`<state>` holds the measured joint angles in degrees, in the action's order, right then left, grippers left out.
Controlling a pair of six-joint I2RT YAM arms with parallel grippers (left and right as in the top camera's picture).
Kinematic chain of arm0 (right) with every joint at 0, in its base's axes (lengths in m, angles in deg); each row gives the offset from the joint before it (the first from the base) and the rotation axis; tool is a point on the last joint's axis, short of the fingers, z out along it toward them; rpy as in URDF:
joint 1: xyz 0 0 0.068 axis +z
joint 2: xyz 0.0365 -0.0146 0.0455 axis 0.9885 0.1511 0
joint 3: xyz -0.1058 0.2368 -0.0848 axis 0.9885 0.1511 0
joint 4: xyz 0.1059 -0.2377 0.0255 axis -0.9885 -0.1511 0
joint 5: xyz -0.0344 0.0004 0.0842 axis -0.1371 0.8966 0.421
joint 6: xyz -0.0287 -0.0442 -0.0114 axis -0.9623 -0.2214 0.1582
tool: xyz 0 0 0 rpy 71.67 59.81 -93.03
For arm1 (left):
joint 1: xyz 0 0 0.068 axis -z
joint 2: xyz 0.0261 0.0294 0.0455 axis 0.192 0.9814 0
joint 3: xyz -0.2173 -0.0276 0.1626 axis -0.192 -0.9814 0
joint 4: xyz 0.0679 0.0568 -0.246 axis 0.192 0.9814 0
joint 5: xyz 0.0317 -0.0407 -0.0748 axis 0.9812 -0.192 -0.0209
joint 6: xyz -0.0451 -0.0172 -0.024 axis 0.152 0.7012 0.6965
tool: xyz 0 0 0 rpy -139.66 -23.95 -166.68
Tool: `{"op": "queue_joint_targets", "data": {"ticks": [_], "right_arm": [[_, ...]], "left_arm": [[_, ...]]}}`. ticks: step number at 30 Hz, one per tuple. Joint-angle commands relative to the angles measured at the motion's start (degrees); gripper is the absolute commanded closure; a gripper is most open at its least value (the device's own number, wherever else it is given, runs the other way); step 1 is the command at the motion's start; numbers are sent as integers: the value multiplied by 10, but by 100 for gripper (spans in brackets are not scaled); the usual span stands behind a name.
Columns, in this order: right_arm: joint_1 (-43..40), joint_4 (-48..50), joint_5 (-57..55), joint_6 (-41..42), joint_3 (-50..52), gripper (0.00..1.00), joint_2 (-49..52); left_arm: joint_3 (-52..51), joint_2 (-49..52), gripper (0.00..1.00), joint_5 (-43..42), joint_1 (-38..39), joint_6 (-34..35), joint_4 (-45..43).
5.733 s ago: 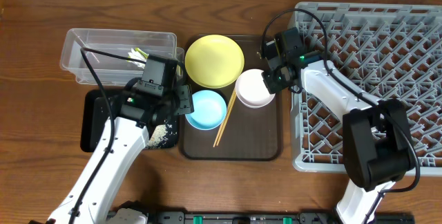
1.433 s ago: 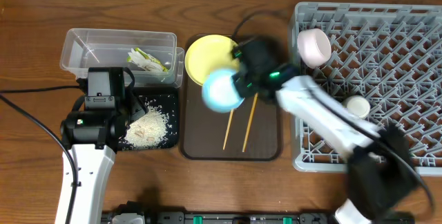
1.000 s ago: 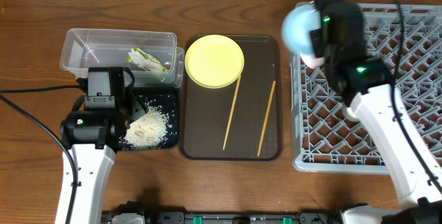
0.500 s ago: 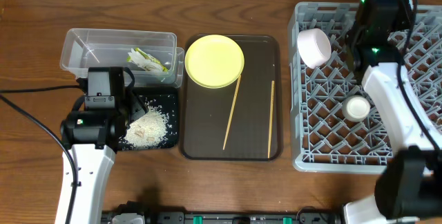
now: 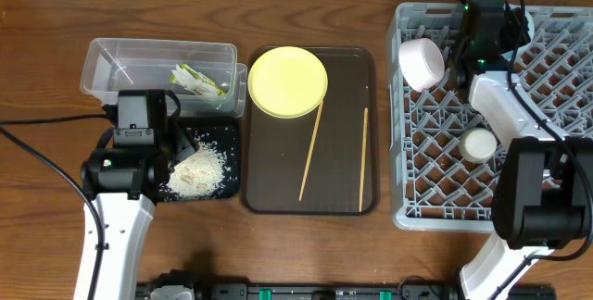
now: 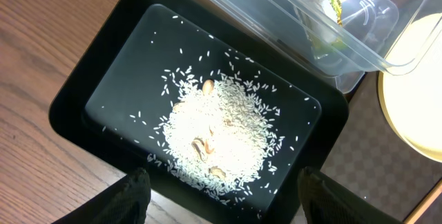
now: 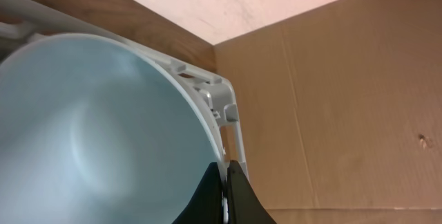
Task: Sort waste into correct bins and load items into the dishwasher rack
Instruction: 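Carry the light-blue bowl right and set it upright in the rack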
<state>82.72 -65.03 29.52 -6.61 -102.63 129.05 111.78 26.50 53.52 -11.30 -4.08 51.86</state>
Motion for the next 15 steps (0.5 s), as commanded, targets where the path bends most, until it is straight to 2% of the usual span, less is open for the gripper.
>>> {"op": "queue_joint_targets", "data": {"ticks": [1,9,15], "right_arm": [[20,-7,-1,14,-1,99,14],[48,-64,-7,78,-1,99,14],[69,-181,-21,245,-1,99,-3]], "left_arm": [[4,2,29,5,-2,6,0],[4,2,29,4,-2,6,0],[4,2,29,3,-2,6,0]]}}
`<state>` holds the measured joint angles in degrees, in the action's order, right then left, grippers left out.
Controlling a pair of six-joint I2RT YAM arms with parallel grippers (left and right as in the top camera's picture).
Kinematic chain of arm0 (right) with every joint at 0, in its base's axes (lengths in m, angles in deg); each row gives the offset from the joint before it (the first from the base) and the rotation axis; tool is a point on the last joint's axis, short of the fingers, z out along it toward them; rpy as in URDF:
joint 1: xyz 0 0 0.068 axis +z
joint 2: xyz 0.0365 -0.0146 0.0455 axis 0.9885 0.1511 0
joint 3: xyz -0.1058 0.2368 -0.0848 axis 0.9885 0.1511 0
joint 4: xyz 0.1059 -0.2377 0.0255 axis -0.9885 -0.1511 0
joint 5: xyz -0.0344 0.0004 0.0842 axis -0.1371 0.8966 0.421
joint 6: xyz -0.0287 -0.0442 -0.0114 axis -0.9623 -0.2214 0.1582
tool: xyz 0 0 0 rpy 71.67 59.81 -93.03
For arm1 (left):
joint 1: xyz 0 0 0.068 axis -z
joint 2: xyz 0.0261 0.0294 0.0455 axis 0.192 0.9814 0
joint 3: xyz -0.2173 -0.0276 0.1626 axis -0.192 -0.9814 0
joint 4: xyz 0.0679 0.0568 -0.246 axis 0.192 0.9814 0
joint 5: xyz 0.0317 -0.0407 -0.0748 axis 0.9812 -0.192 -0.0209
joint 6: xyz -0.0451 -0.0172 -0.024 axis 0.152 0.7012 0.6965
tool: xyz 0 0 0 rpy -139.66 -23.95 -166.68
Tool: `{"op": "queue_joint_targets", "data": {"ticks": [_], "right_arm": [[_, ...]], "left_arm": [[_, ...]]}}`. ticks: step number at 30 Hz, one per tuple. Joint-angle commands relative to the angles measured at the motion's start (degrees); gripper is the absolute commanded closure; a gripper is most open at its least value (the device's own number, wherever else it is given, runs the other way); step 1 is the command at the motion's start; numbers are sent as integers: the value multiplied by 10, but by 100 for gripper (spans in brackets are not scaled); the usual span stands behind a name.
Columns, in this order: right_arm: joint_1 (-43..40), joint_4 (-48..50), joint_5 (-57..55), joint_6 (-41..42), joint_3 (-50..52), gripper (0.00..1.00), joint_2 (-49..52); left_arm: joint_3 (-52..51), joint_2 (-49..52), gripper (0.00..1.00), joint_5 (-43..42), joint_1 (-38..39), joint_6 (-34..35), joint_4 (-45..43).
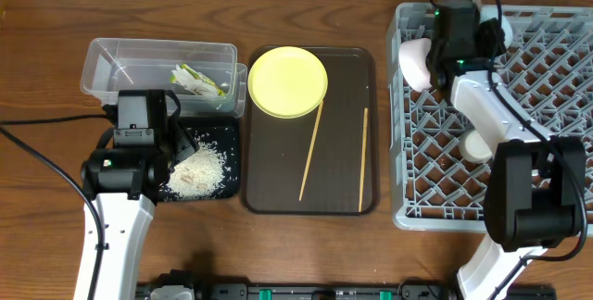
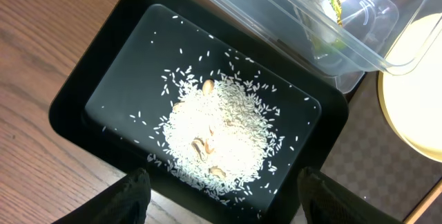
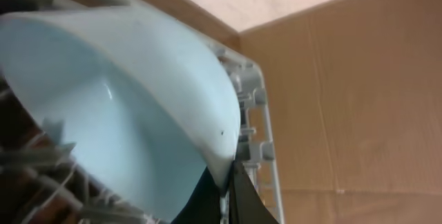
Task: Sort waste into correct bins and load items into the dishwasher rack
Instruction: 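Carry the light-blue bowl right and set it upright in the rack, then move the right gripper to the brown tray and grasp one chopstick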
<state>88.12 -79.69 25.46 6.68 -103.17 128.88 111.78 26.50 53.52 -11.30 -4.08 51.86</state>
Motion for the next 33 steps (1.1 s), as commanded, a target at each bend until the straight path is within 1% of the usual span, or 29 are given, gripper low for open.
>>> {"op": "queue_joint_targets", "data": {"ticks": [1,2,4,7,8,9,10,12,14,15,17,18,20,24,27,28,33], "right_arm": [[18,-56,33,147,4,98,-9],[20,-79,57,173,4,95,-18],[22,-114,108,198,4,86,-38],[25,-162,187,220,4,78,-81],[27,-173,209,221,4,73,-95],[29,-186,234,221,4,62,-113],[32,-198,261,221,4,53,-130],[40,-220,318,221,4,47,-163],[50,-242,406,221,4,47,-192],[57,-257,461,225,4,48,-206],[73,-282,550,266,4,54,-224],[81,-294,572,288,4,57,-227],[102,-322,602,334,4,57,-228],[150,-374,607,390,5,57,-211],[183,-398,595,414,5,61,-188],[191,-403,587,425,5,62,-179],[229,-425,554,465,5,59,-127]], "left_arm": [[4,2,29,3,-2,6,0],[4,2,29,3,-2,6,0],[4,2,29,3,-2,6,0],[4,2,29,3,-2,6,0],[4,2,29,3,-2,6,0],[4,2,29,3,-2,6,0],[4,2,29,3,-2,6,0],[4,2,29,3,-2,6,0],[4,2,29,3,-2,6,0],[4,2,29,3,-2,6,0],[4,2,29,3,-2,6,0],[4,2,28,3,-2,6,0],[4,2,29,3,-2,6,0],[4,2,29,3,-2,6,0],[4,2,29,3,-2,6,0],[4,2,29,3,-2,6,0],[4,2,29,3,-2,6,0]]}}
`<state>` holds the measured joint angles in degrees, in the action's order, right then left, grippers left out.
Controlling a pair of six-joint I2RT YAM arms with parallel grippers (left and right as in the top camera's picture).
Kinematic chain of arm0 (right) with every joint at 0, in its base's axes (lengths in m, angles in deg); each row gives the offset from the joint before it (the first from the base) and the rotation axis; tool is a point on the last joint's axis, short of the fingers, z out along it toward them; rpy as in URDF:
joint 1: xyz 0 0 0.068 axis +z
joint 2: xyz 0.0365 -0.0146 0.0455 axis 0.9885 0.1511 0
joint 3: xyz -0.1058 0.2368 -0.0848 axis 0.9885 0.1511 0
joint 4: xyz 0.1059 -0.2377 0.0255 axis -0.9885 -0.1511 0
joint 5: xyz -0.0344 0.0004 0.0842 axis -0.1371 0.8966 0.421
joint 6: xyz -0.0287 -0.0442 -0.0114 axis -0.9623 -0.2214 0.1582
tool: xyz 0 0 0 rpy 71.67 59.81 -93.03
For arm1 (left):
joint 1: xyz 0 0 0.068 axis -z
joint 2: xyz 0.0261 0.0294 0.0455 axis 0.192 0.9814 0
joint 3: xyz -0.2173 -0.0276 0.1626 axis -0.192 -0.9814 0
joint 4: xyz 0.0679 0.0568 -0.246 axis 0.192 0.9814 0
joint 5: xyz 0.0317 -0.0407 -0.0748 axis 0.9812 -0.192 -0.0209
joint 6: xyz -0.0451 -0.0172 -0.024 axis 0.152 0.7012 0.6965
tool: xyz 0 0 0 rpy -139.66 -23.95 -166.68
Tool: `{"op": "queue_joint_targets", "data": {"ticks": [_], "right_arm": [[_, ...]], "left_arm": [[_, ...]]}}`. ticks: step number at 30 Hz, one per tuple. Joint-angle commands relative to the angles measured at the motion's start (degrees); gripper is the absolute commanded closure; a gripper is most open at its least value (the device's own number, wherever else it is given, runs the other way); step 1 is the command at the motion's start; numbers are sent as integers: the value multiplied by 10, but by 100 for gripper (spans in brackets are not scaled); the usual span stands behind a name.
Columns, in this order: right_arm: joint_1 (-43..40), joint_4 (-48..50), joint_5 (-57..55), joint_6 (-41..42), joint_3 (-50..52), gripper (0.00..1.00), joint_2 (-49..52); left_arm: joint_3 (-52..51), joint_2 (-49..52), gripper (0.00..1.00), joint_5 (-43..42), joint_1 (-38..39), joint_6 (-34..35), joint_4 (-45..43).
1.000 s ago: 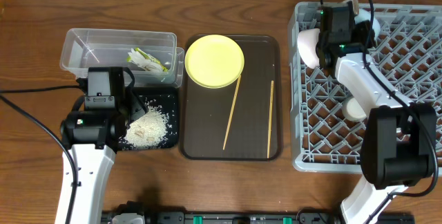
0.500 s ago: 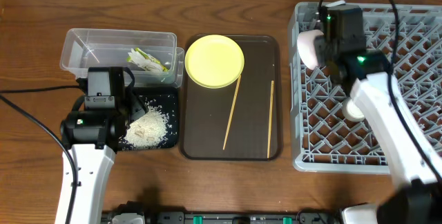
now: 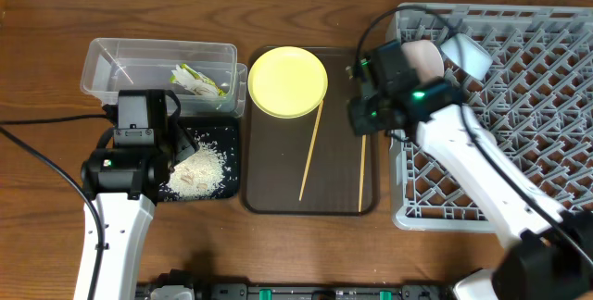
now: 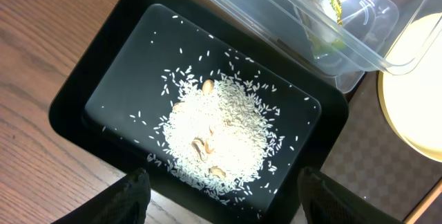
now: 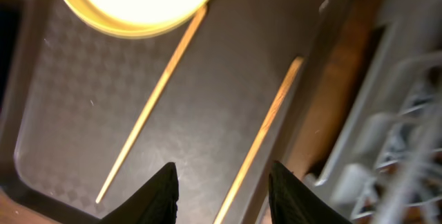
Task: Sort waste into correct bins and load items into the dishwasher rack
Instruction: 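Move the right gripper to the brown tray and grasp one chopstick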
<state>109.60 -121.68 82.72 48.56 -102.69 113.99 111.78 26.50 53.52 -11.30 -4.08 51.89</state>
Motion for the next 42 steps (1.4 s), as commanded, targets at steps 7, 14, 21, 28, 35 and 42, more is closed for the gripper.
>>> {"op": "queue_joint_targets", "data": {"ticks": [7,14,21,28,35,42], "right_arm": [[27,-41,-68,142,0,56,102],[28,-50,-63,147,0,57,166],[35,-47,-62,147,0,59,210],[36,-42,-52,147,0,98,220],[35,-34,-21,135,0,99,208],[4,-9,7,56,-1,99,83]], "left_arm": [[4,2,29,3,-2,5,0],[4,2,29,3,-2,5,0],[4,2,29,3,-2,5,0],[4,2,28,3,-2,5,0],[4,2,28,3,-2,5,0],[4,2,28,3,-2,6,0]]}}
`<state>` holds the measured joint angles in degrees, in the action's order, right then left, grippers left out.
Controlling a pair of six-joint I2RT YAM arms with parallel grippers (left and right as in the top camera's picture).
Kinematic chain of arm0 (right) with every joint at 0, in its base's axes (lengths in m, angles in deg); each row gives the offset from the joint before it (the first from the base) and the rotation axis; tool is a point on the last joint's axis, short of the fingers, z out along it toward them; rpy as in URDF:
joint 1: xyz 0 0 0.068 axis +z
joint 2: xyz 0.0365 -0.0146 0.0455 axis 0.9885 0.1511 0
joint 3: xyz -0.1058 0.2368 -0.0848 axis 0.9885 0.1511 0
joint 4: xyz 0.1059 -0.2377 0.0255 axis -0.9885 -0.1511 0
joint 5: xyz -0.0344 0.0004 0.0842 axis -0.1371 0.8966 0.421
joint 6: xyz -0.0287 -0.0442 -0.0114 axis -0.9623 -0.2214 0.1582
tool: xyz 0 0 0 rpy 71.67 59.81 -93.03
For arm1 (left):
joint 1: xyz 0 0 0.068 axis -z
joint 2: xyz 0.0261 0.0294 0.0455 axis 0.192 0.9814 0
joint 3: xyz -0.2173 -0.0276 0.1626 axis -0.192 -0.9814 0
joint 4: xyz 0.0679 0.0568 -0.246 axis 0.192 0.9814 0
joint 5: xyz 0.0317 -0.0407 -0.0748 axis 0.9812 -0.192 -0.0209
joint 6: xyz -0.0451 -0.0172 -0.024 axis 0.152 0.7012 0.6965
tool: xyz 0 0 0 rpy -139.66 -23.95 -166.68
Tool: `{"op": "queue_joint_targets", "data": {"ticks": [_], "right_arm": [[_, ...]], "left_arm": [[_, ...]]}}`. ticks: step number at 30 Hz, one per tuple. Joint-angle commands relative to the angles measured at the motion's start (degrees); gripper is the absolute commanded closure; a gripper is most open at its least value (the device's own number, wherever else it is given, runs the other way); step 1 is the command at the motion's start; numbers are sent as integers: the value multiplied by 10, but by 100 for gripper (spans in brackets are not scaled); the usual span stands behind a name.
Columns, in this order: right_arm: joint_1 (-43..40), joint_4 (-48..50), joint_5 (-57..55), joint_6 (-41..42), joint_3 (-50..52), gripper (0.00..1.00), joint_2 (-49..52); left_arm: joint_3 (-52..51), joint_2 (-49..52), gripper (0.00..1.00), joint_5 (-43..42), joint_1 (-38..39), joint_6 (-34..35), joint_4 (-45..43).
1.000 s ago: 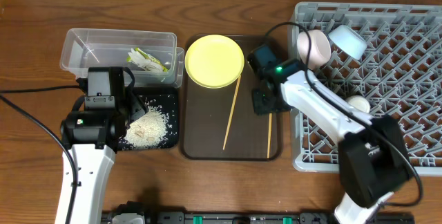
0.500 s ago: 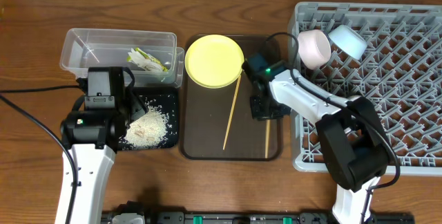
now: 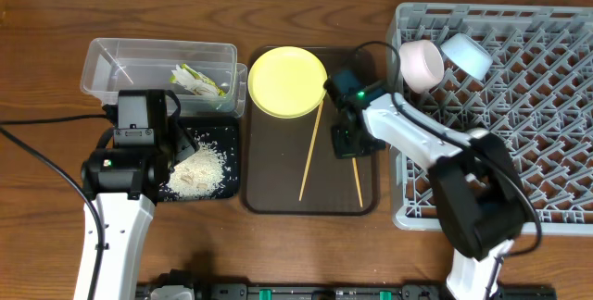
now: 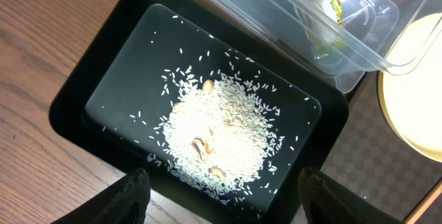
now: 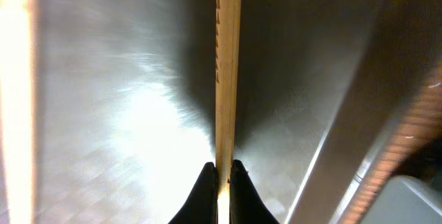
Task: Sort waste into correct bins and load items into the dishwasher rack
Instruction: 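Move the right gripper to the brown tray and grasp one chopstick, then carry the chopstick right and drop it into the rack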
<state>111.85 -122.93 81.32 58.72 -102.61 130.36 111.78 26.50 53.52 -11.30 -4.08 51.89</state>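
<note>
On the brown tray [image 3: 278,184], my right gripper [image 5: 221,172] is shut on the right-hand wooden chopstick [image 5: 228,65], which shows in the overhead view [image 3: 357,184] slanting toward the tray's near right corner. The second chopstick [image 3: 311,152] lies free to its left, its top by the yellow plate [image 3: 287,81]. My left gripper [image 4: 221,196] hangs open above the black bin [image 4: 110,51] of rice [image 4: 221,131], holding nothing. The grey dishwasher rack [image 3: 519,152] stands at the right.
A pinkish-white bowl [image 3: 422,64] and a light-blue bowl [image 3: 466,55] lean in the rack's far left corner. A clear bin [image 3: 120,68] holding wrappers [image 3: 196,81] sits behind the black bin. The rack's wall runs close along the tray's right edge.
My right gripper, open above the tray then, is now down on the tray and shut on the right chopstick. The chopstick's far end has swung to the left. The left arm is unmoved.
My right gripper was shut on the light-blue bowl's rim at the rack's far left corner, and still held it half a second later. Then the bowl rested in the rack and the gripper was open over the tray. Now it grips the right chopstick.
</note>
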Motion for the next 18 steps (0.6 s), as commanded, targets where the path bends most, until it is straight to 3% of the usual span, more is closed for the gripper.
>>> {"op": "queue_joint_targets", "data": {"ticks": [1,8,18], "right_arm": [[-26,3,21,-53,-2,99,-104],[-102,-24,10,-118,-2,99,-234],[-172,-93,-22,-118,35,99,-222]], "left_arm": [[4,2,28,3,-2,5,0],[4,2,28,3,-2,6,0],[4,2,28,3,-2,6,0]]}}
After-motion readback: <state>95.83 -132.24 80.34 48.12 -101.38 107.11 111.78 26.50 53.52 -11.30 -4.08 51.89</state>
